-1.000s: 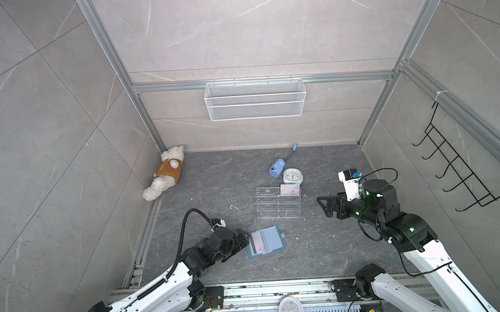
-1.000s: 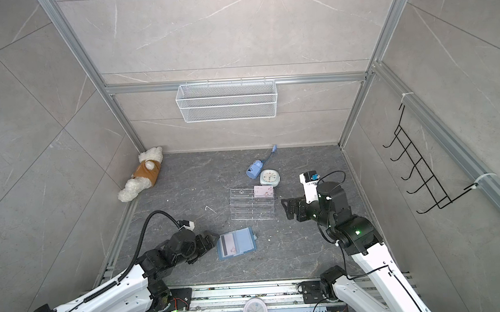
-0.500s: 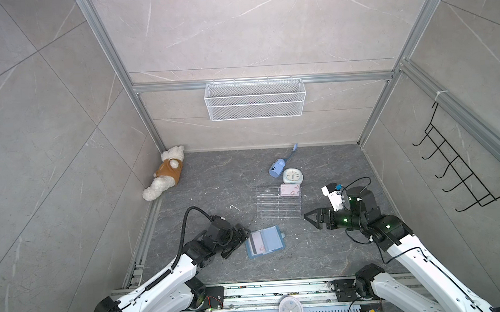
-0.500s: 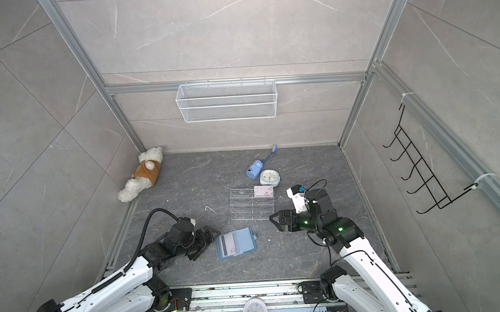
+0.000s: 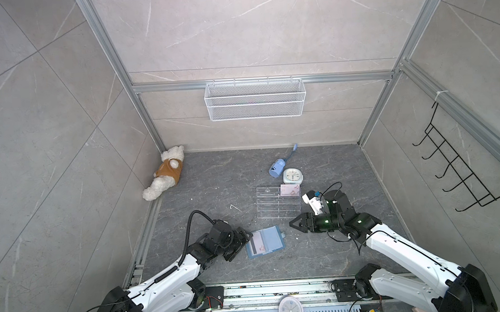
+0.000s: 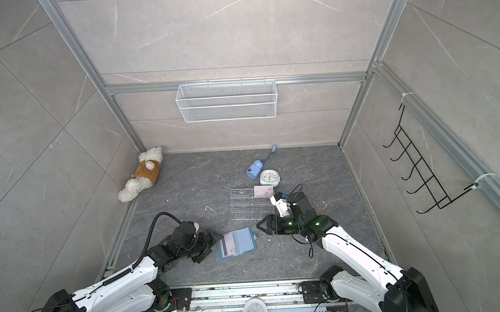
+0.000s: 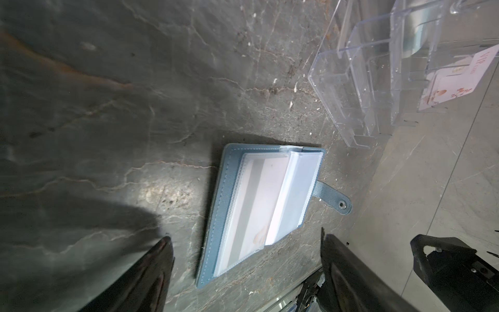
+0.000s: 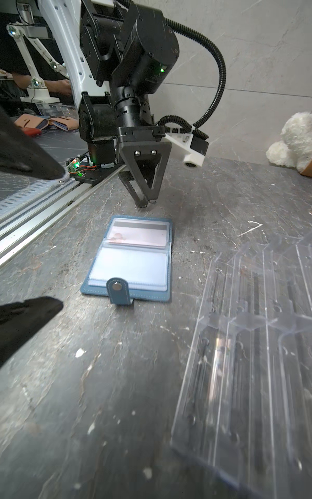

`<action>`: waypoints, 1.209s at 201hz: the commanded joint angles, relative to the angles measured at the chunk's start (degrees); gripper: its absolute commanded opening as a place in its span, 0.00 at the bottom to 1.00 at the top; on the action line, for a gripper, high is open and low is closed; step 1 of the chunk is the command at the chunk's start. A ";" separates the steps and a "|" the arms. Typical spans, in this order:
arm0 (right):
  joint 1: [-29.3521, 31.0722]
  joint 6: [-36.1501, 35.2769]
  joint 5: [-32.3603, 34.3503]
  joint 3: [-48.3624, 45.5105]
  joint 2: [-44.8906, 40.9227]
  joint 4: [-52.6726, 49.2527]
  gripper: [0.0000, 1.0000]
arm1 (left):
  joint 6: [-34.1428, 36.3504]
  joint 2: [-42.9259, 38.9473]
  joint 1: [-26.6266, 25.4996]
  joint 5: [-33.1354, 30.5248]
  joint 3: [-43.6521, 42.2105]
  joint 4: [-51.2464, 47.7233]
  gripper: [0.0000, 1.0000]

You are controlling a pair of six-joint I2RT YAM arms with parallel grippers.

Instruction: Take the credit cards out of the card holder

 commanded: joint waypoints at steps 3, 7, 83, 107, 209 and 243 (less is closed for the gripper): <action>3.51 1.14 1.25 0.92 3.88 4.48 0.68 | -1.90 0.63 0.49 1.72 -0.66 4.36 0.85; 4.04 1.18 1.64 1.10 4.57 4.87 0.68 | -1.90 0.80 0.47 1.74 -0.64 4.40 0.85; 12.79 3.29 6.70 2.37 15.89 13.16 0.57 | -2.82 2.66 0.43 2.43 -3.51 8.23 0.75; 13.09 3.57 7.16 2.27 18.08 14.53 0.55 | -3.06 2.66 0.44 2.29 -4.35 9.25 0.73; 13.35 4.68 8.75 1.46 26.25 18.69 0.35 | -4.27 0.80 0.42 2.07 -8.17 14.15 0.63; 13.32 5.66 10.62 -0.21 27.72 20.12 0.28 | -3.62 -0.05 0.46 2.44 -8.38 16.84 0.60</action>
